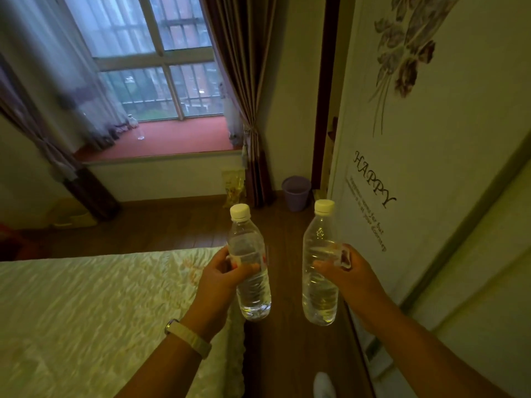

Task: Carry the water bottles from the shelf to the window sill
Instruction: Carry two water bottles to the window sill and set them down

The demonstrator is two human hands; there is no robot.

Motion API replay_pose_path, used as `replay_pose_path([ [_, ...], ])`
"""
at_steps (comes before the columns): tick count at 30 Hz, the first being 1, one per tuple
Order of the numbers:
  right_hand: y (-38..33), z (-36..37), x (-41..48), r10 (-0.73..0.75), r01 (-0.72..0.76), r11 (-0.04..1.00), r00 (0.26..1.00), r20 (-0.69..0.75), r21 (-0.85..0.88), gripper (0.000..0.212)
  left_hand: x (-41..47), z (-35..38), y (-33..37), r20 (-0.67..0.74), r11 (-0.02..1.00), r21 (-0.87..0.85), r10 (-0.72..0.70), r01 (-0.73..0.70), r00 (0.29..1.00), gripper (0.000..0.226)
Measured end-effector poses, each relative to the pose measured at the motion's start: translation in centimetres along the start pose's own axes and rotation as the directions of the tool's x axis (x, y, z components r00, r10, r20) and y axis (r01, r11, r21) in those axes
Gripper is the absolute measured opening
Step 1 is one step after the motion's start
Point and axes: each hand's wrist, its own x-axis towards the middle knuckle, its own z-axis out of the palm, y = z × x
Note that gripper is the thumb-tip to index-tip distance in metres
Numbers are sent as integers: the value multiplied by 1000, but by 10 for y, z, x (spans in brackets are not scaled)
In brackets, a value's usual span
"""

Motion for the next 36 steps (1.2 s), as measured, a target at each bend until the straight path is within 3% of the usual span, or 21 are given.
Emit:
replay_pose_path([
  [11, -21, -16, 192, -3, 0, 1000, 978, 208, 17, 43, 138, 43, 22, -186, 1000, 27, 21, -16, 982, 48],
  [20, -30, 10, 282, 3, -5, 1000, 954, 300, 5, 40, 214, 32, 33, -214, 999, 21, 32, -28, 976, 44],
  [36, -58, 146, 497, -3, 19, 998, 966, 259, -61, 34, 461, -76, 39, -165, 989, -136, 41, -63, 985, 39],
])
